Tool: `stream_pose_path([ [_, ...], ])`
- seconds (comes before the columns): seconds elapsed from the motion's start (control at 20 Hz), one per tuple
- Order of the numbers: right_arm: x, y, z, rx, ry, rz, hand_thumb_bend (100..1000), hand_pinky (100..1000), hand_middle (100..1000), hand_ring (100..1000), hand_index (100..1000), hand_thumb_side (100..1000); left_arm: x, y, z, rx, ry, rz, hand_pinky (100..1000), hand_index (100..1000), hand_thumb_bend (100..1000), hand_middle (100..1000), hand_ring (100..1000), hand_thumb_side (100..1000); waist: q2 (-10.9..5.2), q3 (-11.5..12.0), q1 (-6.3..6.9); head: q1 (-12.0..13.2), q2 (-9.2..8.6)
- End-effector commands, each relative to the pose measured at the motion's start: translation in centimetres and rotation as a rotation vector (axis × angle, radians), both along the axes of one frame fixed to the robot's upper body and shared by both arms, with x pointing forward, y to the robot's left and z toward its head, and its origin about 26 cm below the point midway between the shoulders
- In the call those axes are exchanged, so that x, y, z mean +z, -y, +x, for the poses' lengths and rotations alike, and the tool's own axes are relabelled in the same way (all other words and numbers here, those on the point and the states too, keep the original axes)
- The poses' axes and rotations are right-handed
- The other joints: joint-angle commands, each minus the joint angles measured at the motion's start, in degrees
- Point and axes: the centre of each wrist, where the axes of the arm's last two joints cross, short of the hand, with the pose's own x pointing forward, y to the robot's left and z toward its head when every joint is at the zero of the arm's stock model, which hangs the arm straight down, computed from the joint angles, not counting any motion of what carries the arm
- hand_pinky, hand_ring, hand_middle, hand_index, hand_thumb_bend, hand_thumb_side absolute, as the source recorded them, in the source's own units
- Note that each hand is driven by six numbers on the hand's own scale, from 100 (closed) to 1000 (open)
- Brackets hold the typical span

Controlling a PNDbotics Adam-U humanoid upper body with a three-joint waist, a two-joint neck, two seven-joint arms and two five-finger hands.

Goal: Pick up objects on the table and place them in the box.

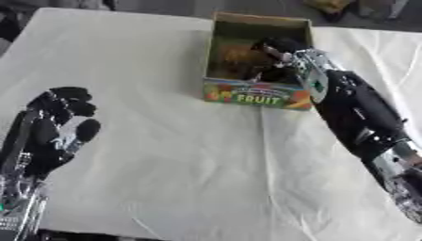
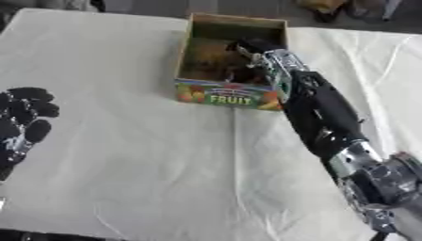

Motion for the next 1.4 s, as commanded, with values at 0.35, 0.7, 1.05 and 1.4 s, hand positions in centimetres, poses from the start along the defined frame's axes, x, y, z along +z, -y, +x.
stream_pose_path([
  [0.35, 8.4, 1.9, -0.7, 0.033, 0.136, 0.109, 388, 742, 833, 809, 884, 435, 0.6, -0.3, -0.1, 0.007, 0.023, 0.0, 641, 694, 807, 596, 603, 473, -1.54, -1.4, -0.18, 1.3, 0.33],
  [0.7, 11.4, 3.7, -2.4, 0.062, 0.203, 0.209, 345, 736, 827, 804, 886, 433, 0.3, -0.7, -0.1, 0.027, 0.016, 0.002, 642, 694, 806, 597, 603, 474, -1.94, -3.4, -0.25, 2.5, 0.33],
  [1.05, 12.4, 4.8, -5.2, 0.112, 0.316, 0.312, 237, 697, 767, 753, 862, 307, 0.1, -1.2, -0.2, 0.063, 0.011, -0.001, 642, 694, 806, 600, 608, 476, -2.11, -5.6, -0.42, 4.0, 0.33],
  [1.4, 10.5, 4.6, -9.8, 0.087, 0.473, 0.581, 100, 607, 653, 659, 812, 229, 0.1, -1.8, -0.1, 0.103, 0.016, -0.007, 642, 708, 805, 607, 618, 476, -1.88, -7.8, -0.56, 5.3, 0.33],
])
